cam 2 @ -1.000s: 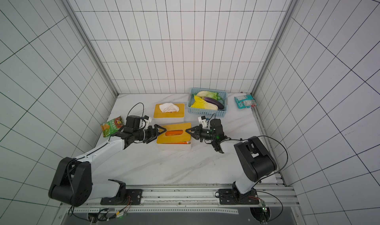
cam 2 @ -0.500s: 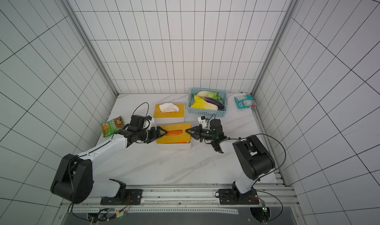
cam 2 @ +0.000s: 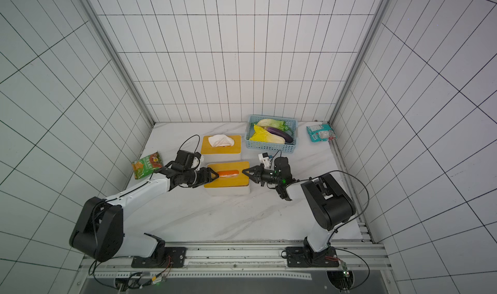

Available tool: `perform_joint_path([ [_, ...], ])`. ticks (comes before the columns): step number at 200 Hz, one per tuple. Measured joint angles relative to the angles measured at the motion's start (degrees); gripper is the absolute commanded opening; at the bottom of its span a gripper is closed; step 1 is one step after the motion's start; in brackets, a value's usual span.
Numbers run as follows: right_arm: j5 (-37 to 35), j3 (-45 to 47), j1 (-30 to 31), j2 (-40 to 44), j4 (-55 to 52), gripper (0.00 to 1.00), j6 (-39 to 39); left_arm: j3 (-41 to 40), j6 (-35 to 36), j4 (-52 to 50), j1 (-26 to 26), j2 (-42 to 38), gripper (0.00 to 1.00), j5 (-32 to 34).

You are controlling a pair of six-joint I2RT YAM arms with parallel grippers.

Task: Put the tissue paper into the tissue box
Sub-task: Close the box lid on the tissue box.

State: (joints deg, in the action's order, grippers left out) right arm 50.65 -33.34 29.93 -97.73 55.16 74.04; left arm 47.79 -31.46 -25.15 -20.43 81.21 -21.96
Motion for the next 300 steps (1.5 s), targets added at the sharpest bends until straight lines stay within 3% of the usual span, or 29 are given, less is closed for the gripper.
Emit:
perform_joint_path([
  [52, 0.1, 0.4, 0.0, -0.6, 1.1, 0.0, 0.1, 1.6, 0.3, -1.8, -0.5, 0.5, 0.53, 2.4],
  [145, 1.1, 1.3, -0.7, 0.4, -1.6, 0.31, -1.2, 3.1, 2.6, -3.0, -1.6, 1.1, 0.49, 4.0],
  [300, 0.9, 0.8, -7.7, 15.9, -38.1, 0.4, -19.7, 3.3, 4.3, -3.0, -2.4, 1.4, 0.48, 3.9],
])
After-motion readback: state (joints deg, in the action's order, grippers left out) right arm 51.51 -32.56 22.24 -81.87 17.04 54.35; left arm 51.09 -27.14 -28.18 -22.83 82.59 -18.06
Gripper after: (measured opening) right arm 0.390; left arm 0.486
